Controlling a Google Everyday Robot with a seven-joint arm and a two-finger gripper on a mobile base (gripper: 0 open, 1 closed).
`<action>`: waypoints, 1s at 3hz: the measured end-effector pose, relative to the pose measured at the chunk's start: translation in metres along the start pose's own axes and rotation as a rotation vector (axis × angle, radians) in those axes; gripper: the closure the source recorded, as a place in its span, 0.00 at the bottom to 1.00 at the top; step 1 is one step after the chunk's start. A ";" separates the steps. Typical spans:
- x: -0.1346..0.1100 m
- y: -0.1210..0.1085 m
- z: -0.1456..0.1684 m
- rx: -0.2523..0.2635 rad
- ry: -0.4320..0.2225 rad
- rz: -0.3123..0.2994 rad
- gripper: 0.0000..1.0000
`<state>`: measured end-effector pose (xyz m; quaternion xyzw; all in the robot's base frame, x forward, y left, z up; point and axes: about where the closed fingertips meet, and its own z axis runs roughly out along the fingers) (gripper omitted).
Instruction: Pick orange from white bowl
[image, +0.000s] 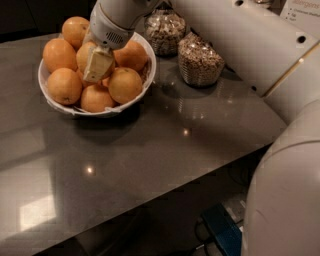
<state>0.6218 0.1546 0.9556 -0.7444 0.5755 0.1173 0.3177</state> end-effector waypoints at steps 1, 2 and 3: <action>-0.003 -0.003 -0.040 0.070 -0.007 -0.036 1.00; -0.002 -0.010 -0.066 0.107 -0.079 -0.051 1.00; -0.002 -0.010 -0.066 0.107 -0.079 -0.051 1.00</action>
Offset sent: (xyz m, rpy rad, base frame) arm 0.0011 -0.0692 0.0874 0.2106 -0.1356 0.0142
